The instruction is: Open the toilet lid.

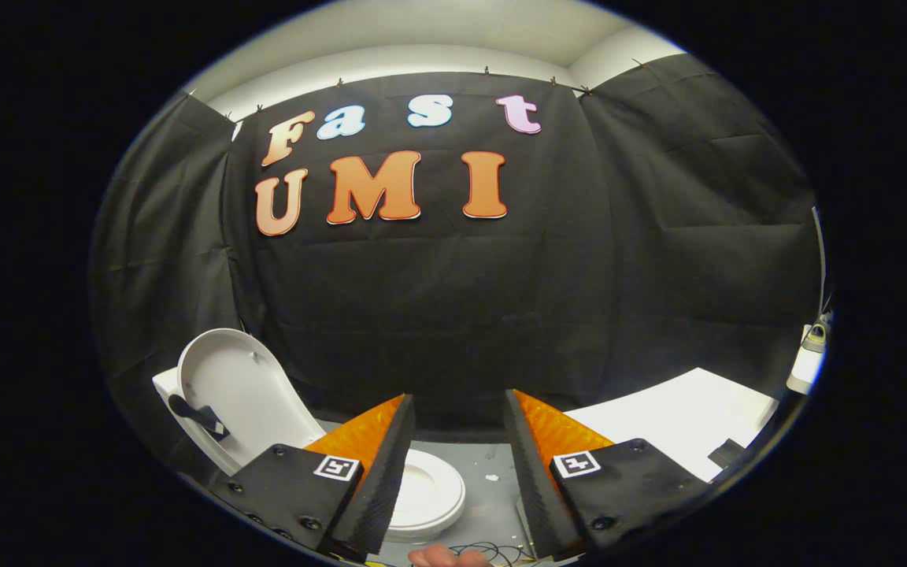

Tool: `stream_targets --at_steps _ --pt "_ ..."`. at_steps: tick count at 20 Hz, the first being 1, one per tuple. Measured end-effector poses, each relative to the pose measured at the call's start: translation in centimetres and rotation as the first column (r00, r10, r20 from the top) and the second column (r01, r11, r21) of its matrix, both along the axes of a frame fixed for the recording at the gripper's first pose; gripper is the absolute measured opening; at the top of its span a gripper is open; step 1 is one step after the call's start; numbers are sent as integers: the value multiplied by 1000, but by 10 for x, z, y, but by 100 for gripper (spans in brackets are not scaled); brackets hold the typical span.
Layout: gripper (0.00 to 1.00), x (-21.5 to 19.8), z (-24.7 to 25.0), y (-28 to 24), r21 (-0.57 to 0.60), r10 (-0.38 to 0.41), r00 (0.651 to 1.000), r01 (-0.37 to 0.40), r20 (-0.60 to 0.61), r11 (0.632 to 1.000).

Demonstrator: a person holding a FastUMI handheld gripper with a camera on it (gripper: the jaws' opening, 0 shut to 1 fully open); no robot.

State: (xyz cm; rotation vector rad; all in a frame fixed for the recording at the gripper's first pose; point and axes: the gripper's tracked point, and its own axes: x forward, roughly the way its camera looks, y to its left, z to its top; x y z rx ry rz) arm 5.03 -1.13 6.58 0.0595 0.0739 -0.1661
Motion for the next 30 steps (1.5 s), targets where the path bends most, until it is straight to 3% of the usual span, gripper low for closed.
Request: stream_targets --at_steps 3,7,10,15,18,20,30 --pt "75 -26 -18 -12 20 19 1000 -19 11 1000" --pt "75 -50 -34 -37 4 -30 999 30 11 1000" --pt "75 -59 -44 -36 7 -26 999 25 21 1000" --pt "76 -71 -35 -30 6 -23 990 23 136 1000" --pt "76 -72 -49 -33 32 -48 989 44 140 999" --pt "76 -67 -57 -24 36 -24 993 20 120 999" --pt "76 -63 -51 -28 30 -53 988 49 147 998"
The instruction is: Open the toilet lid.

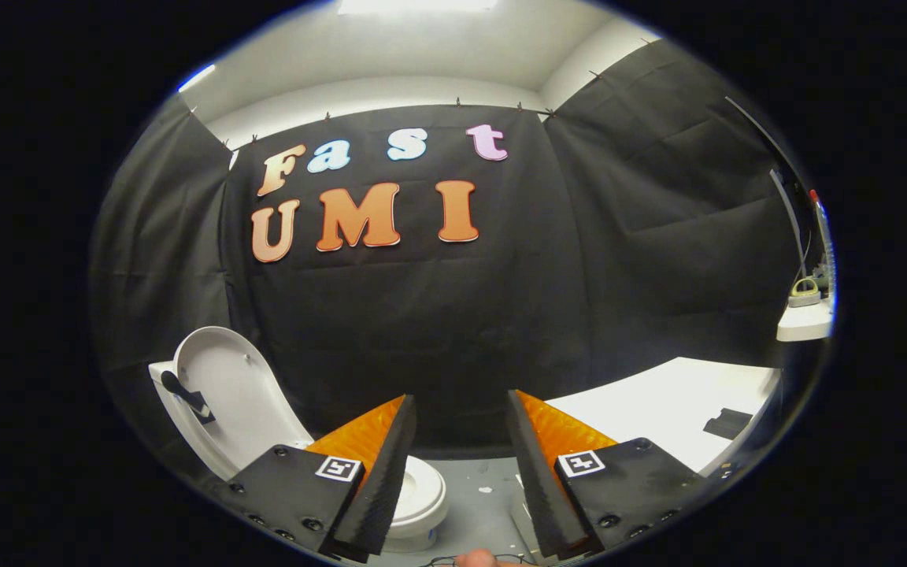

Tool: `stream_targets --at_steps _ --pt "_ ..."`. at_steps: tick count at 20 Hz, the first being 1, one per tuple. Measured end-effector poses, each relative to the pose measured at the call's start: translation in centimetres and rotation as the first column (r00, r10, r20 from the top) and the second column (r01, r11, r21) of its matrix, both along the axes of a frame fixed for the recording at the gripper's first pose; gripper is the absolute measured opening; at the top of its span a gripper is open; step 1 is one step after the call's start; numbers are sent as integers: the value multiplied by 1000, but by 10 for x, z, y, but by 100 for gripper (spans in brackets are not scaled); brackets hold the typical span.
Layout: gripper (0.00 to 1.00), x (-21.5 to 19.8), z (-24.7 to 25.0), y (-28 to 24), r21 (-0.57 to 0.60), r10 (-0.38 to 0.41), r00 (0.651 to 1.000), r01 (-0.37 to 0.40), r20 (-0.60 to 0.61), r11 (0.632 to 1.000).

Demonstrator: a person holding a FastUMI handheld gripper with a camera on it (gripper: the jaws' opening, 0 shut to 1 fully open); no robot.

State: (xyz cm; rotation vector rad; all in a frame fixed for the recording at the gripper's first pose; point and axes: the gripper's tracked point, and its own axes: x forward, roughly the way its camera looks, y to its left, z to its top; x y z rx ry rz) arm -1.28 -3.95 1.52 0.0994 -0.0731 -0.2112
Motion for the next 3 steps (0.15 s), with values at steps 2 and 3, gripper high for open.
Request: stream_targets --at_steps 2,3 --pt "76 0 -3 0 4 3 1000 -3 -10 1000" --pt "76 0 -4 1 3 7 1000 -6 -14 1000"
